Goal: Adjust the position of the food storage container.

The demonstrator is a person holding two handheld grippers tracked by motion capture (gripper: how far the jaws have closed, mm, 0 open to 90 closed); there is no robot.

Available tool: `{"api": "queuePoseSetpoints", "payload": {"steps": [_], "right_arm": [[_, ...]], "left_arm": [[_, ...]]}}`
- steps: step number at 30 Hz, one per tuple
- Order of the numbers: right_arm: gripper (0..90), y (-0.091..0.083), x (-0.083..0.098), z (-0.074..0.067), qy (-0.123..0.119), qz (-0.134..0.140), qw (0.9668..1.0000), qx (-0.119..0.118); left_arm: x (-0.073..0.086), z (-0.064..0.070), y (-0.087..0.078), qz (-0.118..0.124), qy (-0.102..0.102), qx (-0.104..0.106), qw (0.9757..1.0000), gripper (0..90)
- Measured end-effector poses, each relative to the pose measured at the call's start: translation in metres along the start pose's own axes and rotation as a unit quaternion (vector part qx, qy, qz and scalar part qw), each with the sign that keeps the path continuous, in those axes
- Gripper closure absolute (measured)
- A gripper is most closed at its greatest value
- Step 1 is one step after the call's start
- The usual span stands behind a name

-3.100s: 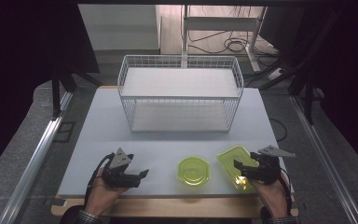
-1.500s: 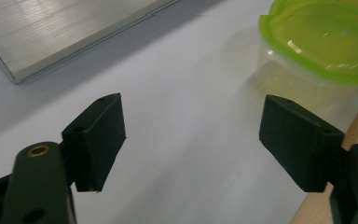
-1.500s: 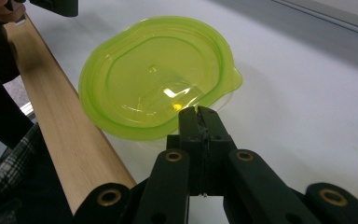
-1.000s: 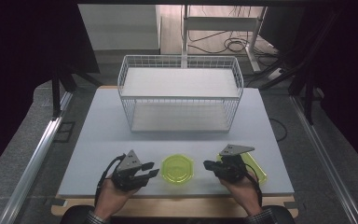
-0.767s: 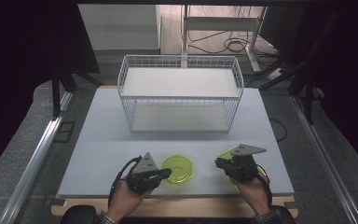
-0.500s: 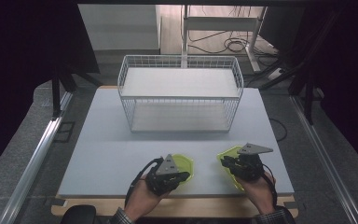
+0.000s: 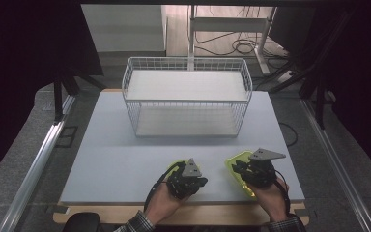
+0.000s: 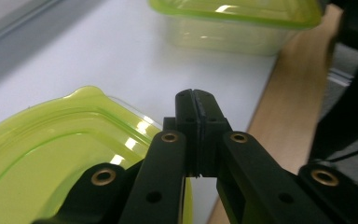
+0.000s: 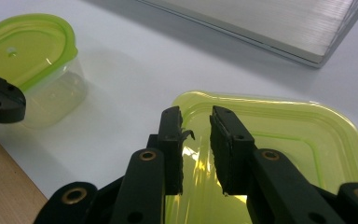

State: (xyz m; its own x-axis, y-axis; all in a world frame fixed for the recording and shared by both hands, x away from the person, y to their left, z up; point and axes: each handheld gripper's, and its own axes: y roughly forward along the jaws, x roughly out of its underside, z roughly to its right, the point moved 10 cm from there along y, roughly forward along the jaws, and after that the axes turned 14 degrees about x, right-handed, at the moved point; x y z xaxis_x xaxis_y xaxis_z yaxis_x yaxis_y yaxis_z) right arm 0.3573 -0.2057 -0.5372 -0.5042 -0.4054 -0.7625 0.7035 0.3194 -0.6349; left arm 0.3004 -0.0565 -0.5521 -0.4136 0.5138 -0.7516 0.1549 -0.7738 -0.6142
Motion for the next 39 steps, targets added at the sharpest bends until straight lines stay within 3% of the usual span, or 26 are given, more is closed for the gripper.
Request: {"api": "queuePoseSetpoints", "payload": {"steps": [3,11,15,23,35,39], "right_arm": [[72.4,-0.001,0.0,0.002,0.001,0.001,1.0,0.002],[71.7,0.0,0.001,0.003,-0.002,-0.001,1.0,0.004],[71.1,0.001,0.002,0.002,-0.003,-0.003,1.0,0.004],[70.8,0.002,0.003,0.0,-0.007,-0.006,1.0,0.004],[70.5,0.002,0.004,-0.001,-0.007,-0.007,1.0,0.003],[70.3,0.003,0.004,-0.001,-0.007,-0.008,0.9999,0.002]], "left_arm": [[0.001,-0.004,-0.003,0.003,-0.006,-0.006,1.0,89.8],[0.014,-0.03,-0.025,0.011,-0.039,-0.035,0.9986,89.8],[0.032,-0.051,-0.044,0.008,-0.065,-0.063,0.9958,89.8],[0.053,-0.076,-0.076,0.014,-0.101,-0.101,0.9896,89.7],[0.072,-0.096,-0.103,0.022,-0.136,-0.121,0.983,89.7],[0.069,-0.094,-0.106,0.026,-0.134,-0.113,0.9841,89.3]]}}
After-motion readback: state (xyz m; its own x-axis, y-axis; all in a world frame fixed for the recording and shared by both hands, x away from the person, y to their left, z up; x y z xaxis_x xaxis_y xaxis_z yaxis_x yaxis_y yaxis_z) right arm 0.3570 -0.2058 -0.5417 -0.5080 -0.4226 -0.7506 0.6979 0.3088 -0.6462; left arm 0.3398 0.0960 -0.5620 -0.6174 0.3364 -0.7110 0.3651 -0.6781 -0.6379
